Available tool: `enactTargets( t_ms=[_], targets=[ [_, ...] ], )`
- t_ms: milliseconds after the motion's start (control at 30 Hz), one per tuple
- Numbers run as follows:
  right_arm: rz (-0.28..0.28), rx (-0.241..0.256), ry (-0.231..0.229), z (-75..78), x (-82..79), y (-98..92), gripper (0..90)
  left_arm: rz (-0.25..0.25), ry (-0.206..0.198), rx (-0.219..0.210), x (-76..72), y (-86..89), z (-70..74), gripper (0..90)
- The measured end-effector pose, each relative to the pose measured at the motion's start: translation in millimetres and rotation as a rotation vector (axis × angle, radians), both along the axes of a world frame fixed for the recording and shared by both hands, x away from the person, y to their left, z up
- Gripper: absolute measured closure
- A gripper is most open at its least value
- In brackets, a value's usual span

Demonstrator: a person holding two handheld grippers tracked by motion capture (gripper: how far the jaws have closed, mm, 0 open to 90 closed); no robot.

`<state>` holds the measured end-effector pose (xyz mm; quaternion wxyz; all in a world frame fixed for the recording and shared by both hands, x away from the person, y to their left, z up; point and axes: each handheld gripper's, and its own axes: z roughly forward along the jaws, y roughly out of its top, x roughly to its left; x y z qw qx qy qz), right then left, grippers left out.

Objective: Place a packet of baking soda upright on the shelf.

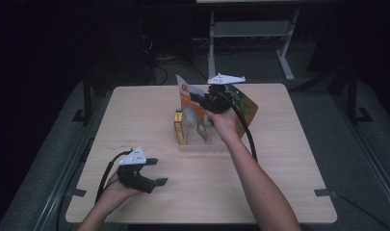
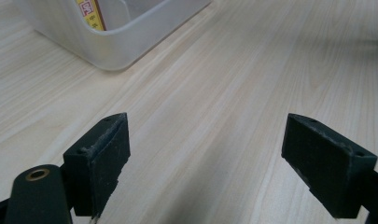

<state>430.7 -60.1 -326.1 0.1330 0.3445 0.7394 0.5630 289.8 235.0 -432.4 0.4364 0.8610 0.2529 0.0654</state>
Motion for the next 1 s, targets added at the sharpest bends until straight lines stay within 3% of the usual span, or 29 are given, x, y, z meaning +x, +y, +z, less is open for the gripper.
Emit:
enactTargets(
  t_ms=[167,267,300,433,667,700,733,800,833,867,1000],
  targets=[
    [-0.008,-0.017,-0.026,-9.2,-9.9,-6.2,90.0,-0.003,0.01,0.004,0.0,-2.0,-1.5,14.8],
    [-0.01,-0.04,-0.021,-15.3,-13.9,-10.1,90.0,-0.009,0.006,0.007,0.0,-2.7,-1.8,14.8],
    [-0.014,-0.07,-0.014,-22.8,-15.8,-11.3,90.0,-0.012,0.006,0.012,0.0,-2.9,-1.8,14.8],
    [-0.01,-0.066,-0.006,-30.0,-18.2,-15.3,90.0,-0.009,0.014,0.007,-0.3,-4.2,-2.7,14.8],
    [-0.006,-0.095,-0.013,-28.9,-18.9,-17.5,88.8,-0.013,0.017,0.01,-0.5,-4.9,-3.4,14.8],
    [-0.007,-0.106,-0.017,-28.1,-19.4,-17.7,85.6,-0.011,0.017,0.007,-0.3,-4.7,-3.5,14.8],
    [-0.015,-0.107,-0.015,-26.9,-20.4,-19.6,75.9,-0.012,0.015,0.007,0.1,-4.4,-3.5,14.8],
    [-0.011,-0.103,-0.011,-26.4,-20.7,-20.9,73.4,-0.012,0.013,0.008,0.3,-4.3,-3.7,14.8],
    [-0.011,-0.105,-0.015,-24.6,-22.3,-24.3,64.2,-0.011,0.014,0.007,0.2,-4.5,-3.8,14.8],
    [-0.011,-0.105,-0.015,-24.6,-22.3,-24.3,64.2,-0.012,0.016,0.011,0.1,-4.6,-3.7,14.8],
    [-0.013,-0.116,-0.014,-20.6,-26.7,-31.1,49.5,-0.013,0.018,0.017,-0.1,-5.1,-3.7,14.8]
  ],
)
